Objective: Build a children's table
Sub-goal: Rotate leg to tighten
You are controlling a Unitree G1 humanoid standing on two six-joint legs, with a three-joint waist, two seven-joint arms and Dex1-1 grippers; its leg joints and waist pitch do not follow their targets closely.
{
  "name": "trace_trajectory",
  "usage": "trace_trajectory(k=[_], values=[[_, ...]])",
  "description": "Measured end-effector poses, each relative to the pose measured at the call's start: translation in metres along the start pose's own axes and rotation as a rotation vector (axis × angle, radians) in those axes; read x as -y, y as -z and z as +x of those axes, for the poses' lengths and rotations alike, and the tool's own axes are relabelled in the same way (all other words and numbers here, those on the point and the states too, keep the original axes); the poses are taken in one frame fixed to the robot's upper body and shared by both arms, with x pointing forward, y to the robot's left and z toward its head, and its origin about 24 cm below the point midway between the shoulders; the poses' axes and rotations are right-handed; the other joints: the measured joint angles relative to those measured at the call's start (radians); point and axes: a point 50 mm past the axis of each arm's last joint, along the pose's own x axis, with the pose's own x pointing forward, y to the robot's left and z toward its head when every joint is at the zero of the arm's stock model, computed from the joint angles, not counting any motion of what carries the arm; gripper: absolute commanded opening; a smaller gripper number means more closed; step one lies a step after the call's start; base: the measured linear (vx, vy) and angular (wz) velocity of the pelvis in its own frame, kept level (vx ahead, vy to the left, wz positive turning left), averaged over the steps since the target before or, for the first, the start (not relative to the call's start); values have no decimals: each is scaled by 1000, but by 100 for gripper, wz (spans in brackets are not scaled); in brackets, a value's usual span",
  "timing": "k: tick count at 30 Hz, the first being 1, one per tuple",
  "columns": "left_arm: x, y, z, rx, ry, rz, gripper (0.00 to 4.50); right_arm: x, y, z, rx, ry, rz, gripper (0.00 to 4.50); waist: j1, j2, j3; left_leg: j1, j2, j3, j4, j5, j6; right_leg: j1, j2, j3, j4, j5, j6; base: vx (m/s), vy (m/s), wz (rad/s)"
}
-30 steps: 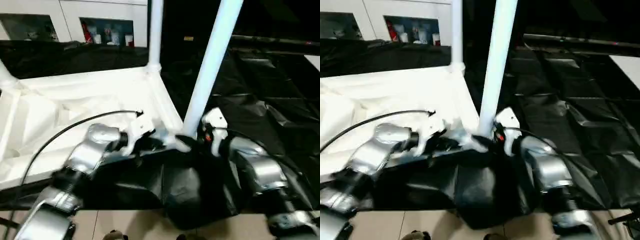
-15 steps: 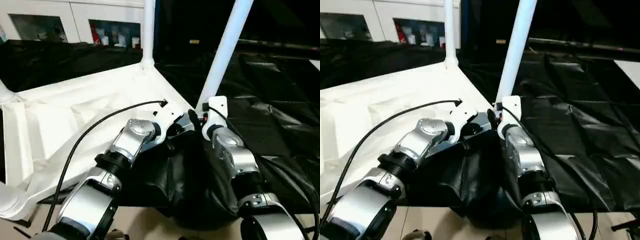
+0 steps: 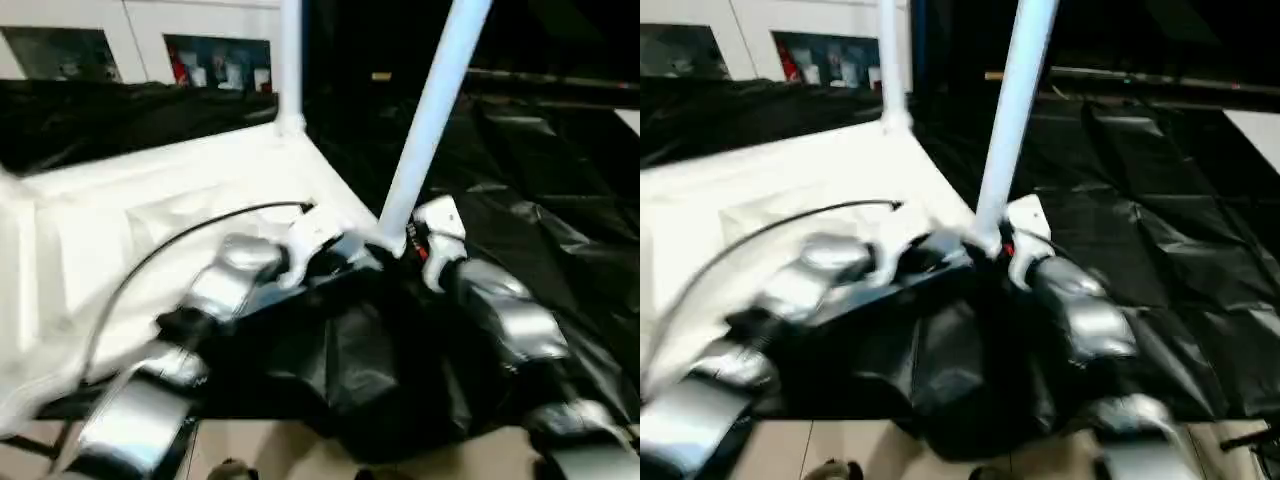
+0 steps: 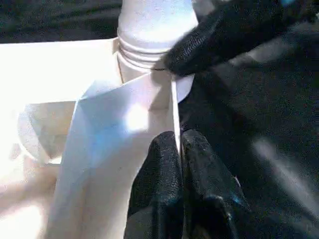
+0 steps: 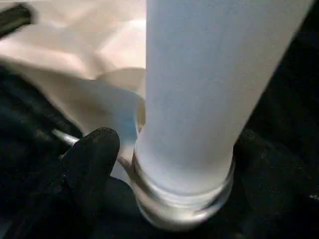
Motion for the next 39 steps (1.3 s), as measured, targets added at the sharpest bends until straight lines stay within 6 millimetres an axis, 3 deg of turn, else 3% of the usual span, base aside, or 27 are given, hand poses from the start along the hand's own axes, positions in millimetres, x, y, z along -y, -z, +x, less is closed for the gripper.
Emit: trace_trajectory(k=[7,14,26,39], values=[[11,10,-19,-2,112,6,0,0,-9,-17,0,-149,-28,393,-1,0,0,0,-1,1,2,-1,1,0,-2,1,0,0,0,0,0,0],[14,13,-27,-9,123,9,0,-5,1,-24,-57,-227,-22,393,-2,0,1,0,0,2,2,-1,1,0,-2,1,0,0,0,0,0,0],[15,15,-29,-11,123,-2,0,-9,1,-24,-70,-259,-27,281,-4,-1,1,0,0,2,3,-1,1,0,-1,1,1,0,0,0,0,0],[16,16,-30,-13,126,-5,0,-10,2,-24,-70,-270,-25,260,-4,-1,1,0,0,2,6,0,1,0,-1,1,4,0,0,0,0,0]])
